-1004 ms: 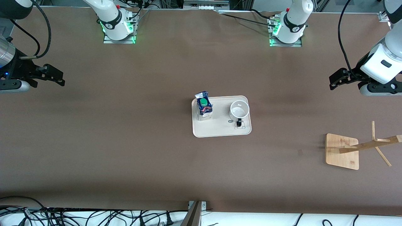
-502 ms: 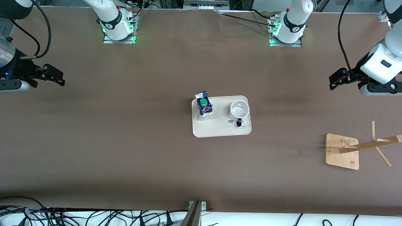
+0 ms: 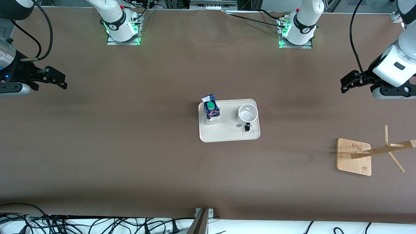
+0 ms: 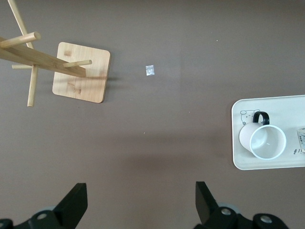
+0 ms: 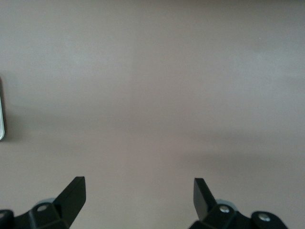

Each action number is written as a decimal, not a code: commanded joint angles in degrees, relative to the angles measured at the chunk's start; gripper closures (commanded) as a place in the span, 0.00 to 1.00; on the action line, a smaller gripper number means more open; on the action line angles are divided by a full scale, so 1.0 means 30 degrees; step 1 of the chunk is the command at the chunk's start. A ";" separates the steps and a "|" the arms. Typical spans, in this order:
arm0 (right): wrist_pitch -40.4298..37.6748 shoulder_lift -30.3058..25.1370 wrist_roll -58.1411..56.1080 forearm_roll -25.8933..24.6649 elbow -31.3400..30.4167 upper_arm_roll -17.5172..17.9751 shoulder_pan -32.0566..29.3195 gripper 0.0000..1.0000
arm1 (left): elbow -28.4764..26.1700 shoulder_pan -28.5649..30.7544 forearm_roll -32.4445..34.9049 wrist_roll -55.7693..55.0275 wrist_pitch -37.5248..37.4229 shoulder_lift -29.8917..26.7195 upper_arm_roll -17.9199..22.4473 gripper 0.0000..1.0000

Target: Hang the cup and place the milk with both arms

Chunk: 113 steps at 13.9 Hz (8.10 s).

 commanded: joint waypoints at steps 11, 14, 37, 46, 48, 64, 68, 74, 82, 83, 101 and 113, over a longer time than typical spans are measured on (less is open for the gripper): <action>-0.0298 0.0194 0.0043 0.0386 0.0459 0.0086 -0.0212 0.00 | 0.0190 0.0093 -0.0245 0.0027 0.0133 -0.0016 0.0005 0.00; -0.0298 0.0194 0.0043 0.0386 0.0459 0.0086 -0.0212 0.00 | 0.0219 0.0181 -0.0187 0.0027 0.0104 0.0247 0.0005 0.00; -0.0474 0.0165 -0.0074 0.0386 0.0430 0.0115 -0.0183 0.00 | 0.1772 -0.0986 -0.0274 0.0029 0.0075 0.2913 -0.0316 0.00; -0.0532 0.0135 -0.0045 0.0357 0.0459 0.0232 -0.0036 0.00 | 0.1245 -0.5702 -0.0011 -0.7354 0.3263 0.6220 -0.0464 0.00; -0.0532 0.0193 -0.0074 0.0357 0.0459 0.0232 -0.0036 0.00 | 0.0748 -0.5823 -0.0243 -0.7708 0.3967 0.7041 -0.0522 0.00; -0.1616 0.2359 -0.0105 0.0299 0.1158 0.0320 0.3297 0.00 | -0.4791 -0.9809 0.2597 -1.3772 1.4750 0.9358 -0.0493 0.49; -0.1675 0.2772 0.0043 0.0327 0.1748 0.0291 0.4241 0.00 | -0.4762 -0.9809 0.2626 -1.3772 1.4752 0.9418 -0.0493 1.00; -0.1353 0.3063 -0.0046 0.0705 0.1748 0.0759 0.4417 0.00 | -0.4557 -0.8965 0.2655 -1.3277 1.4082 0.6937 -0.0084 1.00; 0.2007 0.5082 0.2435 0.2259 0.1777 0.1111 0.7368 0.00 | 0.0183 -0.2259 0.2567 -0.6986 0.7137 0.4378 -0.0112 1.00; 0.2973 0.5580 0.3344 0.2464 0.1894 0.1111 0.8275 0.00 | 0.0538 -0.1525 0.2596 -0.5989 0.7077 0.4437 -0.0112 1.00; 0.7905 1.3084 0.8802 0.0065 0.7080 0.0965 1.3294 0.00 | 0.3030 0.1295 0.4766 -0.2466 0.3737 0.5520 -0.0024 1.00; 0.6885 1.2382 0.8569 0.0151 0.7313 0.0790 1.3118 0.64 | 0.3061 0.3229 0.1984 0.0936 0.3883 0.5990 0.0005 0.00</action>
